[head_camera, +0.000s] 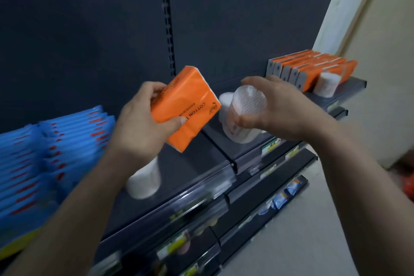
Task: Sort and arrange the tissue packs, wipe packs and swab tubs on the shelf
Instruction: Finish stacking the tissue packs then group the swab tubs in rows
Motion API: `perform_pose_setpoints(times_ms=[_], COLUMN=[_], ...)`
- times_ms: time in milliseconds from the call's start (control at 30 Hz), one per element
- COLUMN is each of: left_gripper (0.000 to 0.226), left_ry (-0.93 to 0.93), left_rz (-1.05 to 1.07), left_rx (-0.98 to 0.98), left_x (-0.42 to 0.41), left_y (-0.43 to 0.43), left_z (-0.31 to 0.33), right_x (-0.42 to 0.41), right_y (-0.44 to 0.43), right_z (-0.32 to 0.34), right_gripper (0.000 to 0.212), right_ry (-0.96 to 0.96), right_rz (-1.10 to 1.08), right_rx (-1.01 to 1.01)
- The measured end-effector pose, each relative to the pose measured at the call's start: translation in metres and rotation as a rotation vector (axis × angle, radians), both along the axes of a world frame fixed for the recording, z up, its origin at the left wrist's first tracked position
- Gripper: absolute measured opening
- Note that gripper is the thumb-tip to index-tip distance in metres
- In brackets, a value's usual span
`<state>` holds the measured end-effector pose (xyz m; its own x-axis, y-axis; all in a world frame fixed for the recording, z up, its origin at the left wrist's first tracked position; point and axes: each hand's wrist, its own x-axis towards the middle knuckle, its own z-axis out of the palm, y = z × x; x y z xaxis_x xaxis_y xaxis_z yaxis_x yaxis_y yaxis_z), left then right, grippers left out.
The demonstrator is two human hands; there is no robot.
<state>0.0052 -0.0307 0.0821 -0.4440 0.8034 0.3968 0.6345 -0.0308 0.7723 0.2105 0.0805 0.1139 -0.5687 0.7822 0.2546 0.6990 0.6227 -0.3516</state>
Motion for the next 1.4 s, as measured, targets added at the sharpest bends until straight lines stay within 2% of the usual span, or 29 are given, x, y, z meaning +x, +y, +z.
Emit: perform_pose_setpoints(times_ms=[200, 333, 667, 900, 1167, 1400], left_gripper=[0.048, 0.047, 0.052, 0.052, 0.053, 0.054], left_ry=[0.01, 0.033, 0.082, 0.067, 0.065, 0.052], left_rz=[0.005, 0.016, 0.056, 0.079, 0.246, 0.488], left_rx=[-0.003, -0.001, -0.011, -0.019, -0.084, -0.132], left_x=[0.075, 0.101, 0.089, 0.075, 0.059, 0.071], left_y=[0.079, 0.113, 0.188, 0.236, 0.25, 0.249], left_z=[0.003, 0.008, 0.013, 0.01, -0.002, -0.016], right_x=[0.074, 0.093, 0.078, 0.057, -0.003, -0.032], right_y=[0.086, 0.131, 0.205, 0.254, 0.303, 0.331], right_z=[0.005, 0.006, 0.006, 0.01, -0.02, -0.048], right_gripper=[0.08, 0.08, 0.081, 0.082, 0.085, 0.088], right_ry=[-0.002, 0.01, 0.062, 0.011, -0.143, -0.29], right_rz=[0.003, 0.024, 0.052, 0.068, 0.295, 0.546], right_rx=[0.027, 0.03, 0.04, 0.058, -0.058, -0.149])
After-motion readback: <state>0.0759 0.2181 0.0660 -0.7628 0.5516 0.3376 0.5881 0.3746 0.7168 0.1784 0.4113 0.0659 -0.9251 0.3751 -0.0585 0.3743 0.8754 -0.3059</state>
